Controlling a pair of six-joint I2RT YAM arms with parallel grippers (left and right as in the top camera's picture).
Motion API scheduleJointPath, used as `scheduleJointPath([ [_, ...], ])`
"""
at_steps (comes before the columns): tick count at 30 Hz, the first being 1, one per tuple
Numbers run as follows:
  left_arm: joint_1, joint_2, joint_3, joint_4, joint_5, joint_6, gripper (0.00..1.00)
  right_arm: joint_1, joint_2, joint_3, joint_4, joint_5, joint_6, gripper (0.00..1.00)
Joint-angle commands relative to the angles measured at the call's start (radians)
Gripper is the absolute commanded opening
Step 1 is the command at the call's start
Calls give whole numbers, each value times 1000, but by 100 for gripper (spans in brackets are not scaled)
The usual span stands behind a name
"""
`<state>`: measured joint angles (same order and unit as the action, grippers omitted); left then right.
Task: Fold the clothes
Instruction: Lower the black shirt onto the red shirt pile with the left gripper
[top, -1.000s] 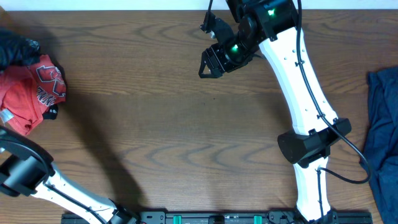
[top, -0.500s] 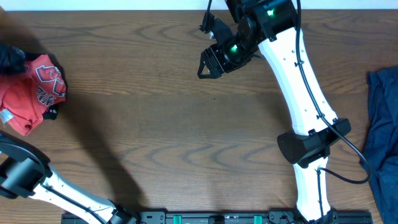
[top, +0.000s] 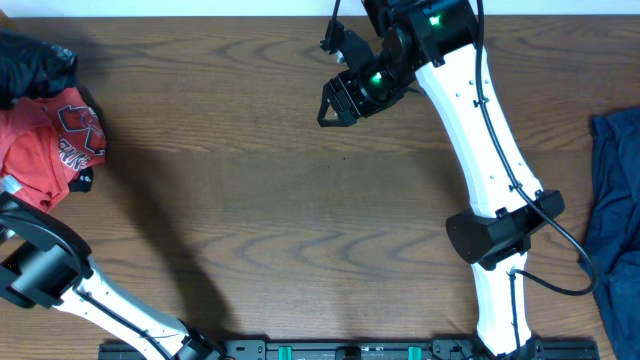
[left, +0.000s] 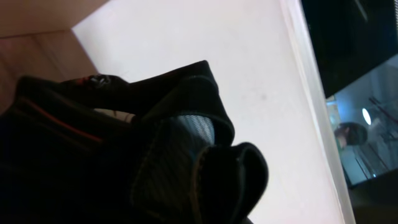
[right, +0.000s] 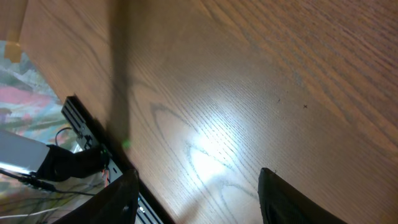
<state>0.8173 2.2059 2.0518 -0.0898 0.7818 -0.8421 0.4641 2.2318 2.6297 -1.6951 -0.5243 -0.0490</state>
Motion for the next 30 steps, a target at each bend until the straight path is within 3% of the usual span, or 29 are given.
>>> scheduleJointPath([
  [1,23,4,13,-8,-16,-5,6,15,-3,0,-3,-15,-21,59],
  [7,46,6,13,-71,-16,46,5,15,-3,0,-3,-19,-24,58],
  [30,75,11,13,-256,-40,40,6,40,-3,0,-3,-31,-27,57],
])
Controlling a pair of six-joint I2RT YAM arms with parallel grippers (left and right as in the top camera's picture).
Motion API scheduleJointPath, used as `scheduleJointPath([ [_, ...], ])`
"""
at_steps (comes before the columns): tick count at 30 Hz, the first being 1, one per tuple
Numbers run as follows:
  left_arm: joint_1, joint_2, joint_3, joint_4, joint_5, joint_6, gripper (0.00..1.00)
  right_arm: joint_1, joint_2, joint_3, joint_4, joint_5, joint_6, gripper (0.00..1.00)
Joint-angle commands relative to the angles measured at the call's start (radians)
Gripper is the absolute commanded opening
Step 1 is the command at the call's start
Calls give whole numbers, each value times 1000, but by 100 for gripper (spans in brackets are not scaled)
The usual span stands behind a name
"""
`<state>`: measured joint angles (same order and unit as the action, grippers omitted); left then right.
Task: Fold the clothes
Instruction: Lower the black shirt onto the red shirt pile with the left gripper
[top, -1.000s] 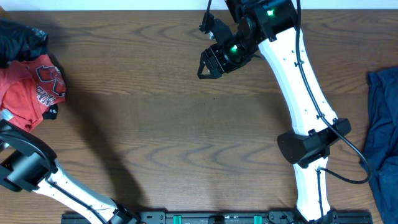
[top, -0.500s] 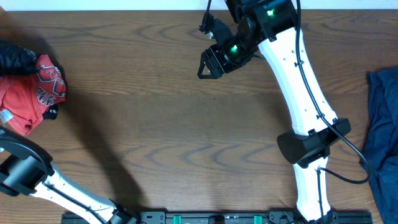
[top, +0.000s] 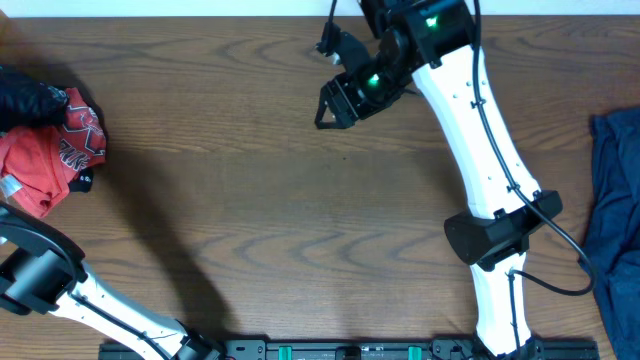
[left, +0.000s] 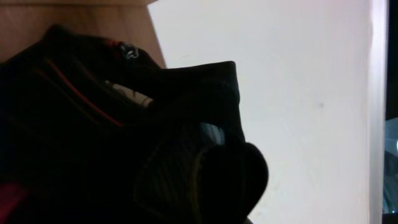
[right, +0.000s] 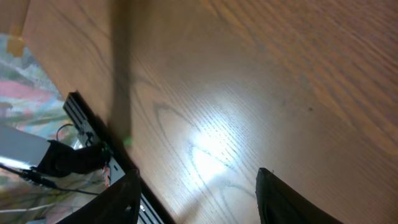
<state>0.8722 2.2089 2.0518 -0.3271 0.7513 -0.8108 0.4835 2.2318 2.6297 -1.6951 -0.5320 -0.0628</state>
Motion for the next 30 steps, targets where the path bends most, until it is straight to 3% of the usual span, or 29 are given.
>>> scheduleJointPath([
  [1,24,8,13,-33,-15,9,6,22,-3,0,-3,-23,-13,56],
  [9,76,8,13,-173,-69,6,6,28,-3,0,-3,-31,-13,57],
  [12,95,8,13,-259,-127,-58,6,28,-3,0,-3,-62,-13,56],
  [19,102,8,13,-435,-278,-63,6,28,-3,0,-3,-76,-13,56],
  [25,100,10,13,-481,-328,-92,6,29,-3,0,-3,-79,-13,56],
  [27,98,10,13,-480,-335,-80,13,29,-3,0,-3,-79,-13,63],
  [28,98,10,13,-481,-338,-76,28,29,-3,0,-3,-79,-13,68],
  [29,98,10,13,-482,-337,-73,38,28,-3,0,-3,-79,-13,72],
  [30,97,10,13,-484,-337,-73,39,28,-3,0,-3,-79,-13,77],
])
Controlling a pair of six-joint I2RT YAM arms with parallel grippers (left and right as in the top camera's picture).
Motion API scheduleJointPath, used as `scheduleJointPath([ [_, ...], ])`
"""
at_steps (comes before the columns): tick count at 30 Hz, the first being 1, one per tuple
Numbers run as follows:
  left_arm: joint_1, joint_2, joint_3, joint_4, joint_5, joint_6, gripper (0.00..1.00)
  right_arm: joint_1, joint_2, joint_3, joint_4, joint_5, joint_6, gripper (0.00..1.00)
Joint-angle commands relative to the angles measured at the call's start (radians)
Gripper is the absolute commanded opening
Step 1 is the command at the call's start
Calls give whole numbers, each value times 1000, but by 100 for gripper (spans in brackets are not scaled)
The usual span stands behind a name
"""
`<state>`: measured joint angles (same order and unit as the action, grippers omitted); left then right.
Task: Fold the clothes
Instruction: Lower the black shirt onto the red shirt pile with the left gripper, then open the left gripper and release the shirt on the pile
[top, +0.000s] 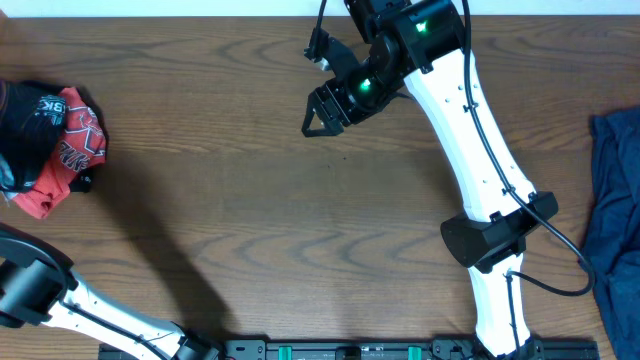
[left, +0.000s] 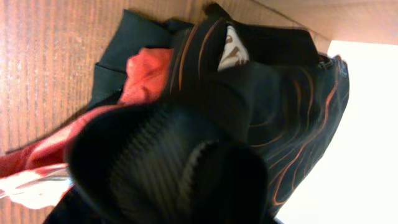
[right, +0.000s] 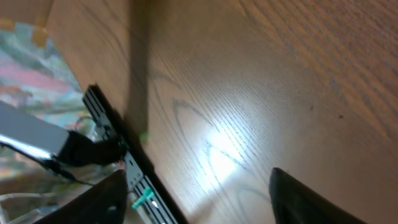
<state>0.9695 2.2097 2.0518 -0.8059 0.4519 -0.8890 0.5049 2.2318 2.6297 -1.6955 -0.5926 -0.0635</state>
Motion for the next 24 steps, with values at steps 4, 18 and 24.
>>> scheduleJointPath([
  [4,0,9,13,-2,-34,39,56,7,-3,0,-2,-18,-13,99],
  [18,0,8,13,-239,-350,25,70,7,-2,-21,-2,-18,-24,99],
  [24,1,-5,13,-315,-335,8,58,16,-2,-89,-2,-18,-53,99],
])
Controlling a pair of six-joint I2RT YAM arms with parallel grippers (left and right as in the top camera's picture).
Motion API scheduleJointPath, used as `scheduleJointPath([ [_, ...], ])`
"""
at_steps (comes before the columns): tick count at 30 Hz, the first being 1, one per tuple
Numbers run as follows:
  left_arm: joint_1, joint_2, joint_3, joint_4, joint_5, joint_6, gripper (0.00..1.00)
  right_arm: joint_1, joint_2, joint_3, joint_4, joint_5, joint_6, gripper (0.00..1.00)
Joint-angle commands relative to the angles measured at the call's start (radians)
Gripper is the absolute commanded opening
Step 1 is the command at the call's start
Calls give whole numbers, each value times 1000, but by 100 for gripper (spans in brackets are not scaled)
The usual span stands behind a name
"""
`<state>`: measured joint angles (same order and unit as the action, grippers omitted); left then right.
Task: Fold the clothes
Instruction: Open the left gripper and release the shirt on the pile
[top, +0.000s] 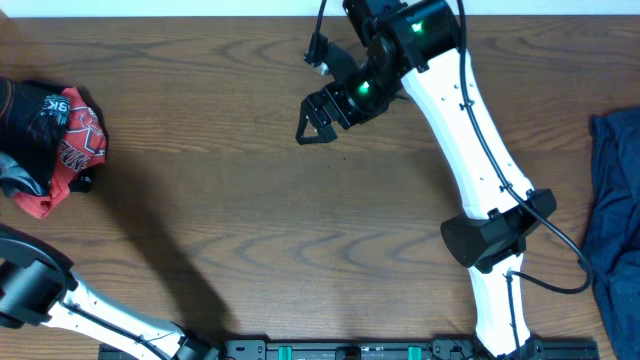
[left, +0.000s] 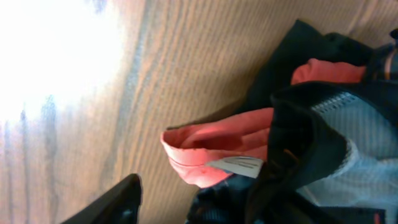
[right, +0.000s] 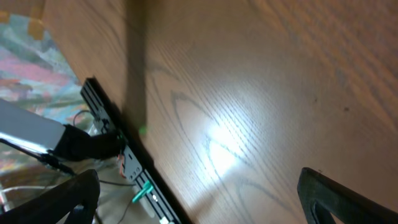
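A crumpled bundle of red and black clothes (top: 60, 135) lies at the table's far left edge. The left wrist view shows a red fold (left: 211, 152) on the wood, with black cloth and grey mesh (left: 354, 140) to its right. My left gripper (left: 199, 208) sits at this bundle with its jaws apart. One finger (left: 118, 199) stands clear on bare wood, and the other is hidden under black cloth. My right gripper (top: 312, 120) hangs open over bare table at the top middle, its fingertips (right: 348, 193) spread wide with nothing between them.
A dark blue garment (top: 615, 220) lies at the right edge of the wooden table (top: 300, 230). The white right arm (top: 480, 150) crosses the right half of the table. The left arm's base (top: 40, 290) is at the lower left. A mounting rail (top: 330, 350) runs along the front edge.
The left wrist view was filled by black cloth over its fingers; now it shows bare wood, a red fold and one free finger. My right gripper has shifted slightly left with its fingers spread wider.
The left wrist camera first saw only dark cloth against a white wall, with the bundle at the far left edge. Later the black part sat beside the red on the table. Now the left jaws stand apart. The right gripper stayed open throughout, shifting left.
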<state>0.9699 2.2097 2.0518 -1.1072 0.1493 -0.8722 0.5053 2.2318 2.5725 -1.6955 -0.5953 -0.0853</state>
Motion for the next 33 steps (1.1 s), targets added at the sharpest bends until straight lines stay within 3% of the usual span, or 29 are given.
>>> scheduleJointPath([
  [1,0,-14,13,-13,-19,-9,52,18,-2,-44,-2,-15,-37,99],
  [2,0,-27,13,-13,-8,-10,45,20,-2,-58,-2,-15,-42,99],
  [4,0,-59,13,-14,0,-10,21,22,-2,-85,3,-15,-53,99],
  [5,0,-82,13,-14,0,-9,19,23,-2,-97,5,-15,-60,99],
  [8,-1,-160,13,-22,0,-5,19,23,-2,-135,29,-15,-64,99],
  [15,-1,-346,13,17,50,29,37,25,-2,-157,79,-15,-70,99],
  [17,-1,-376,13,27,56,29,46,25,-2,-157,79,-15,-70,99],
  [19,-1,-381,13,44,81,36,47,25,-2,-157,74,-15,-72,99],
  [20,-1,-373,13,55,105,63,44,25,-2,-157,71,-15,-80,99],
  [24,-32,-305,13,156,313,269,12,25,-2,-157,57,-15,-81,99],
  [26,-64,-253,13,235,484,409,9,25,-2,-157,55,-15,-81,91],
  [28,-100,-195,13,280,573,462,5,25,-2,-157,48,-15,-81,87],
  [33,-168,-66,13,293,577,468,6,25,-2,-157,23,-15,-80,87],
])
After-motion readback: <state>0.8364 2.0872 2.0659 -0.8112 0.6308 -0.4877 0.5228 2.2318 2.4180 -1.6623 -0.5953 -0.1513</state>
